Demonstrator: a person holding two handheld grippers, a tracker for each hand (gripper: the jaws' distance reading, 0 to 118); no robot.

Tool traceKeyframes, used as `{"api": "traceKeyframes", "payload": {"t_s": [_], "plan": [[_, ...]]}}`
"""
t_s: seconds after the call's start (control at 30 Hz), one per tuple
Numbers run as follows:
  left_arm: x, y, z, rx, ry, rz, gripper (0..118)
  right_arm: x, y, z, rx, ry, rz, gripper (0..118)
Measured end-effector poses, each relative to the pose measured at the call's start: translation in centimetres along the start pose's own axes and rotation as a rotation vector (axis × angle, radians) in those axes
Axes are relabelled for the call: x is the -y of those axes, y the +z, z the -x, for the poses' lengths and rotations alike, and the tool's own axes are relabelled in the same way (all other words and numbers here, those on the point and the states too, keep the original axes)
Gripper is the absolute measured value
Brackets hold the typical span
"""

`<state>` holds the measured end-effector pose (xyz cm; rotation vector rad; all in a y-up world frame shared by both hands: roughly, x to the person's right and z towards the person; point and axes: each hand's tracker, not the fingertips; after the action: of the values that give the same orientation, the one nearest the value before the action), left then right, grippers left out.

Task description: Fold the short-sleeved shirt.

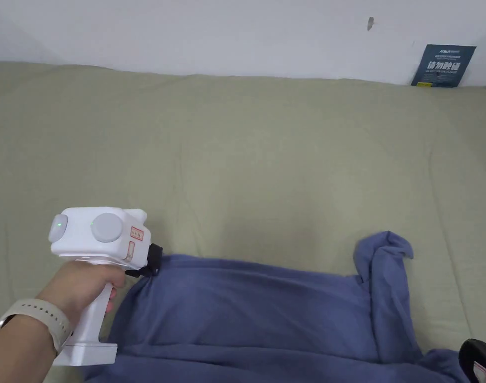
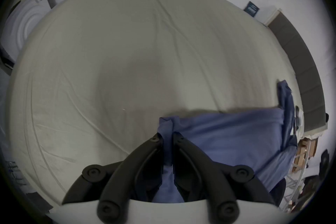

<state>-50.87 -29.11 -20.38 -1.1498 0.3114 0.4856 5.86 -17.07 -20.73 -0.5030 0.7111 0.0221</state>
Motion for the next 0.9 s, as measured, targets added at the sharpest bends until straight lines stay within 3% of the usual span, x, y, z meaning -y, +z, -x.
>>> {"api": "traceKeyframes", "payload": {"t_s": [0.13, 0.27, 0.33, 0.37, 0.47, 0.5, 0.6, 0.7, 0.73, 0.77, 0.8, 0.83, 0.9], "plan": [[0.7, 0.7, 0.8, 0.017, 0.0, -0.1, 9, -1.1, -3.1, -1.5, 0.016, 0.035, 0.094, 0], [1.8, 1.5, 2.1, 0.051, 0.016, -0.155, 9, -2.4, -10.5, -4.8, 0.038, -0.012, 0.248, 4], [3.6, 2.8, -0.4, 0.077, 0.02, -0.144, 9, -2.9, -15.0, -6.4, 0.034, -0.029, 0.36, 8], [4.0, 2.8, -0.4, 0.075, 0.025, -0.149, 9, -3.0, -17.6, -7.1, 0.03, -0.045, 0.412, 19], [4.2, 2.6, -0.1, 0.074, 0.017, -0.153, 9, -4.4, -23.5, -8.2, 0.025, -0.069, 0.528, 106], [4.2, 2.4, 0.0, 0.081, 0.019, -0.148, 9, -5.0, -25.1, -8.2, 0.033, -0.063, 0.537, 108], [4.2, 2.5, -0.4, 0.081, 0.017, -0.128, 9, -5.5, -28.9, -7.8, 0.06, -0.089, 0.569, 108], [4.0, 2.2, -0.2, 0.076, 0.024, -0.118, 9, -5.2, -31.8, -8.1, 0.17, -0.119, 0.719, 104], [4.0, 2.1, -0.2, 0.079, 0.029, -0.116, 9, -4.4, -32.2, -8.7, 0.149, -0.165, 0.748, 88], [4.1, 2.0, -0.3, 0.08, 0.03, -0.116, 9, -4.0, -32.2, -9.2, 0.121, -0.205, 0.734, 43], [4.2, 1.9, -0.4, 0.081, 0.029, -0.114, 9, -3.7, -32.0, -9.5, 0.133, -0.229, 0.71, 19], [4.0, 1.8, -0.3, 0.084, 0.029, -0.114, 9, -3.7, -31.5, -9.5, 0.2, -0.207, 0.672, 9], [4.2, 1.9, -0.7, 0.092, 0.025, -0.115, 9, -3.4, -30.4, -10.0, 0.092, -0.253, 0.648, 5]]}}
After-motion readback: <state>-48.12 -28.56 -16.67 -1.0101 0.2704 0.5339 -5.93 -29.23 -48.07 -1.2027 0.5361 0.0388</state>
